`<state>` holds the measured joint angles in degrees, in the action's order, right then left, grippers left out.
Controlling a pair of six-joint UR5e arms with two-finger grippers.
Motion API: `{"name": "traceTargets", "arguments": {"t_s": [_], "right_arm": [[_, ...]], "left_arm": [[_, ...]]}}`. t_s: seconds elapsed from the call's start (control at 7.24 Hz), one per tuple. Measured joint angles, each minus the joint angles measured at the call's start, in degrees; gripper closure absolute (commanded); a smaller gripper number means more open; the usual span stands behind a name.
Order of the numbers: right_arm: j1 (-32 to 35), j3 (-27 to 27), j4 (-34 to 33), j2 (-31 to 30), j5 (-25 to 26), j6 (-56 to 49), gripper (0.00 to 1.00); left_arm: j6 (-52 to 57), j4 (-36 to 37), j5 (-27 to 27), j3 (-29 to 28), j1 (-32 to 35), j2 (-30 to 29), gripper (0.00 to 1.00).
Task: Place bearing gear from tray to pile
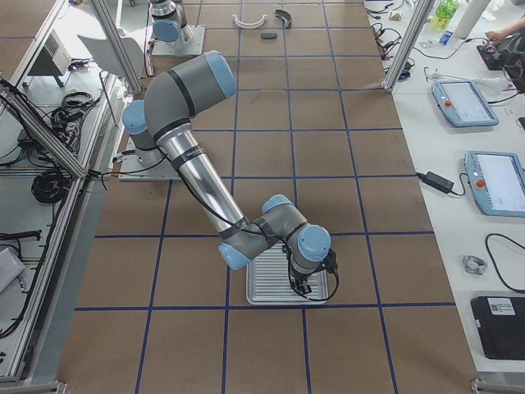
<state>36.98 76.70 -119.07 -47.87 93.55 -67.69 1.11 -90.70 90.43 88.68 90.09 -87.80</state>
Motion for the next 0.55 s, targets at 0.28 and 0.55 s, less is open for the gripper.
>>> {"name": "traceTargets", "arguments": {"t_s": [0.28,0.55], "right_arm": [[-0.8,0.3,0.1,-0.1,0.1,-0.4,0.36],[-1.7,0.3,-0.1,0.2,-0.4,-0.4,0.37]], "left_arm": [[0.0,0.0,0.0,0.0,0.0,0.0,0.00],[0.0,0.0,0.0,0.0,0.0,0.0,0.00]]}}
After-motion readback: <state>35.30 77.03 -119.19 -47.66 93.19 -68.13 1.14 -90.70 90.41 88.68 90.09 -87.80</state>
